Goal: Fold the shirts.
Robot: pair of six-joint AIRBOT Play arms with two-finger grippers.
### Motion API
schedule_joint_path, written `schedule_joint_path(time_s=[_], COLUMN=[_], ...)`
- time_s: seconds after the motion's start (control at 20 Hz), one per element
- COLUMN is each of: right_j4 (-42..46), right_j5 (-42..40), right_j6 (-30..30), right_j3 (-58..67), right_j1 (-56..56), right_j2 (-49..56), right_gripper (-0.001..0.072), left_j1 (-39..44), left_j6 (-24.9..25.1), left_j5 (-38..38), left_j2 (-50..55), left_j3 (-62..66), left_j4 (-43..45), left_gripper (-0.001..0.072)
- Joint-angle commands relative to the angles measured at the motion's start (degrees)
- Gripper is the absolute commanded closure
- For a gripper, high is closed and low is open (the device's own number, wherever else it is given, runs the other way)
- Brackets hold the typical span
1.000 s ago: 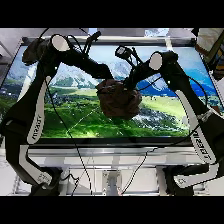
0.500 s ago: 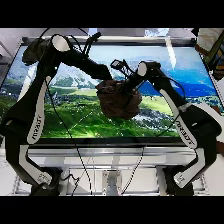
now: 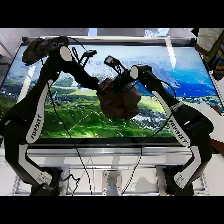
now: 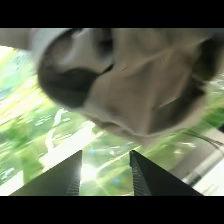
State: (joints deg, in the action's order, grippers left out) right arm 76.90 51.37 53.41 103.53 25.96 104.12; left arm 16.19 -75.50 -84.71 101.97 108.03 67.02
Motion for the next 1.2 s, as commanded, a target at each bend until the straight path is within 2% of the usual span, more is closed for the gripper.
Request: schedule_joint_path(time_s=[0.0,0.15,0.25,0.45,0.55,0.65,0.75,0.8,0.85,1.0,1.15], right_j4=[0.0,-2.91,-2.32,-2.47,1.18,10.64,20.72,23.15,23.39,20.41,14.21], right_j5=[-0.7,-0.44,-3.91,-9.64,-11.58,-12.46,-9.07,-5.81,-2.1,8.04,8.44], right_j6=[2.56,2.51,2.49,3.02,5.6,11.85,23.34,28.46,31.04,33.88,33.81], right_j3=[6.99,14.69,16.2,16.17,16.17,16.17,15.26,13.55,11.34,4.13,-3.13], right_j1=[0.66,2.71,4.61,6.14,5.27,2.56,-2.64,-6.19,-9.75,-19.63,-25.77], right_j2=[-1.57,-4.96,-9.25,-18.71,-21.9,-23.54,-23.65,-23.65,-23.65,-23.41,-23.34], right_gripper=[0.0689,0.069,0.069,0.0691,0.0691,0.0691,0.0691,0.0691,0.069,0.069,0.0689], left_j1=[-2.1,-3.93,-5.88,-9.42,-10.29,-10.54,-10.49,-10.47,-10.47,-9.38,-4.24], left_j6=[-0.15,-0.28,-1.95,-2.75,-2.6,-1.73,-1.95,-2.29,-2.45,-2.54,-2.51], left_j5=[1.22,1.09,0.28,-2.86,-5.11,-8.07,-8.41,-8.41,-8.5,-8.68,-8.13], left_j2=[0.22,0.39,0.39,0.39,0.39,0.39,0.39,0.39,0.39,0.39,0.42], left_j3=[-1.81,-1.81,-1.79,-1.79,-1.79,-1.79,-1.79,-1.79,-1.81,-2.47,-5.64], left_j4=[2.95,6.67,8.96,7.37,4.76,4.66,2.62,-0.72,-5.22,-20.2,-22.05], left_gripper=[0.0351,0.035,0.0351,0.0351,0.0351,0.0351,0.0351,0.0351,0.0351,0.035,0.0349])
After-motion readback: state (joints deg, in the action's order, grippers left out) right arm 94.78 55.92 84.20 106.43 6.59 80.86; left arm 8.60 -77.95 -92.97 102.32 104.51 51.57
